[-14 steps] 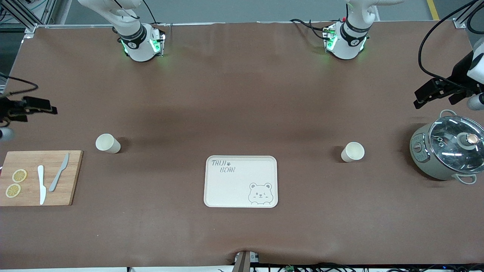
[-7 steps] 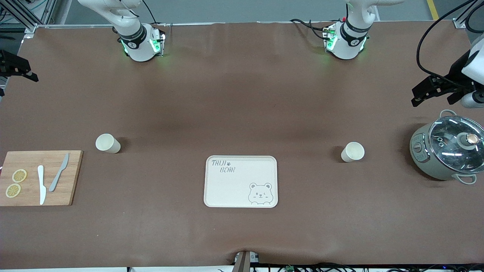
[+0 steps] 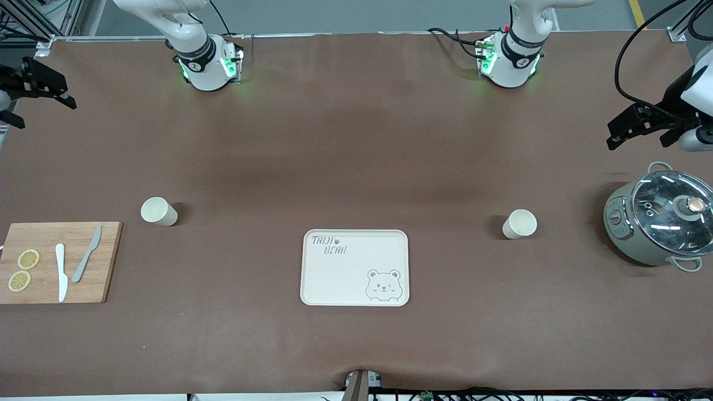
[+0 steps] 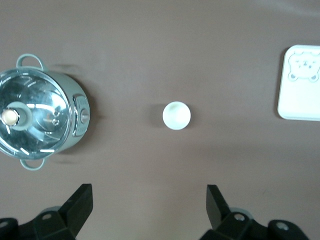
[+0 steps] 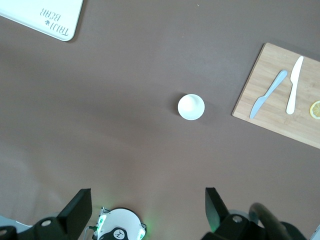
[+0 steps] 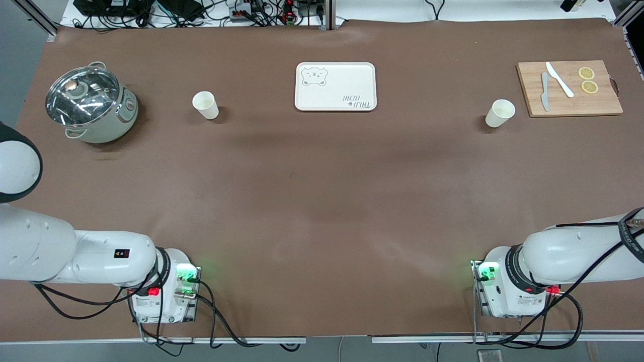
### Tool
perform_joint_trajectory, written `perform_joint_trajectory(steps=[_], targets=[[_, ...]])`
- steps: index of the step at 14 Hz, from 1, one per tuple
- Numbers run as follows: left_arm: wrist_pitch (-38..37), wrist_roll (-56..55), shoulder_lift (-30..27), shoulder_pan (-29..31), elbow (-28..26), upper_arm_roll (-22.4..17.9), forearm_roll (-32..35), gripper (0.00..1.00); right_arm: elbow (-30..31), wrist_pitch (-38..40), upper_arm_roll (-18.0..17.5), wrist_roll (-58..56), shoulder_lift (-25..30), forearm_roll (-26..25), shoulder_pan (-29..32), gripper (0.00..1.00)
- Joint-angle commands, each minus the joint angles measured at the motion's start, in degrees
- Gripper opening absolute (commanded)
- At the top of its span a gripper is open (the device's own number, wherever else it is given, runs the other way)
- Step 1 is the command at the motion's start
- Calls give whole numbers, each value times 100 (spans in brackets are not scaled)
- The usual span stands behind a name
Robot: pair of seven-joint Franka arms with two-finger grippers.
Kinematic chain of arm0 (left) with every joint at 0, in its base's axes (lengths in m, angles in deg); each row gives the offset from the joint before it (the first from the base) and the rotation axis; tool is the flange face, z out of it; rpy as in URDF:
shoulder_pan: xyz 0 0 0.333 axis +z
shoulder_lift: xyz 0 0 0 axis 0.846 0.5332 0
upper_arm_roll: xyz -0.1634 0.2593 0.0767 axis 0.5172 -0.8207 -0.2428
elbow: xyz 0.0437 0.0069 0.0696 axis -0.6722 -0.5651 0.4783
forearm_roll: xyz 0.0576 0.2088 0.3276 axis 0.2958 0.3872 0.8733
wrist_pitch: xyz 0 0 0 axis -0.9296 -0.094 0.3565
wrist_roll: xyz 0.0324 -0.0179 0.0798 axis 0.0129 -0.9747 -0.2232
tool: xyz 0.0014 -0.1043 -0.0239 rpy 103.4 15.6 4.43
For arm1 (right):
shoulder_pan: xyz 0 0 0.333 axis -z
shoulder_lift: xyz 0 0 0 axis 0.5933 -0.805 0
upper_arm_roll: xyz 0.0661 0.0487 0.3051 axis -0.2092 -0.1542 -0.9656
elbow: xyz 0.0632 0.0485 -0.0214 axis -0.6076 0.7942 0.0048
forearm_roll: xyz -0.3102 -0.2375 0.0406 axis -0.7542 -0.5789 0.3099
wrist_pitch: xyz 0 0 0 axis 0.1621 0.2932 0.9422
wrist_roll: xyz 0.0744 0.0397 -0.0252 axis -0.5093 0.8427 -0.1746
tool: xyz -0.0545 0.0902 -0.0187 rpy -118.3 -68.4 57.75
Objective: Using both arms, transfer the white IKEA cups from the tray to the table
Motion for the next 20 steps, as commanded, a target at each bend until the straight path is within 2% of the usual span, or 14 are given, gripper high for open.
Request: perform_joint_trajectory(steps=[1, 5, 7, 17, 20], targets=[[-147, 86, -93, -36, 24, -12, 135, 100, 309, -135, -25, 223, 245, -60, -39, 100], [-182, 94, -111, -44, 33, 6, 135, 100, 317, -47, -16, 633, 219, -42, -21, 100], [-226, 86, -163, -18, 15, 154, 118, 100, 309, -21, -7, 891, 201, -42, -30, 100], [-340, 103, -155, 8, 41, 120, 91, 100, 265, 59, 11, 874, 113, -165, 66, 100], [-322, 51, 29, 8, 189, 111, 74, 100, 265, 138, 11, 874, 113, -165, 49, 100]])
